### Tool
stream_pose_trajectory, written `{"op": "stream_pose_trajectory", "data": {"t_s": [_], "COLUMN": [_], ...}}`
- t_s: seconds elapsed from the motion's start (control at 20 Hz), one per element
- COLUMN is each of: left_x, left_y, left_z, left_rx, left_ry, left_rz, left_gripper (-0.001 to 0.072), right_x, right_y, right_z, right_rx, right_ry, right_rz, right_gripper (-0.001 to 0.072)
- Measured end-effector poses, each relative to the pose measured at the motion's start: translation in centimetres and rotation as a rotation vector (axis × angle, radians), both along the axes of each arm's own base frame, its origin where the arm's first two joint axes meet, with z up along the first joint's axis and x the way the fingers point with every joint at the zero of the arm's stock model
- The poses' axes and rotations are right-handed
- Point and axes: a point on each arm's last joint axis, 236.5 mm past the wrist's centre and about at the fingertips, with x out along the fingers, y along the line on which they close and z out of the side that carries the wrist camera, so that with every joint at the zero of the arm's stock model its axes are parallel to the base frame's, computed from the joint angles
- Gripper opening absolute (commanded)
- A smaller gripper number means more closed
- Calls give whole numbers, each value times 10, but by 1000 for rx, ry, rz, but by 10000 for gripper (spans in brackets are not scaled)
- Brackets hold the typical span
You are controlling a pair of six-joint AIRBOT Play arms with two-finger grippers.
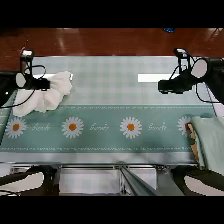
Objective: Fold the shirts.
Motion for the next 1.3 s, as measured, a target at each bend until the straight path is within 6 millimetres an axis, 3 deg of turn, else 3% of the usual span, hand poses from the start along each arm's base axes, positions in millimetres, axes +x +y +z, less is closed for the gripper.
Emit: {"op": "stream_pose_trajectory", "data": {"t_s": [0.15,0.25,0.4,0.5,0.65,0.85,1.1,1.3], "left_x": [-12,-19,-25,-17,14,37,8,-31], "left_y": [-7,-14,-23,-29,-40,-62,-88,-114], "left_z": [-39,-55,-57,-36,35,172,333,439], "left_rx": [-64,-102,-131,-151,-201,-298,-380,-465], "left_ry": [128,216,309,301,128,-216,-565,-779], "left_rz": [38,58,68,67,57,8,-94,-204], "left_gripper": [481,106,69,29,28,27,27,27], "right_x": [2,4,5,5,3,-6,-34,-64], "right_y": [1,3,9,12,14,14,11,8], "right_z": [1,2,3,7,28,79,144,186], "right_rx": [5,15,40,53,69,93,133,156], "right_ry": [-10,-18,-24,-31,-82,-206,-354,-451], "right_rz": [0,0,2,8,13,12,-2,-2], "right_gripper": [408,408,408,408,408,408,408,408]}}
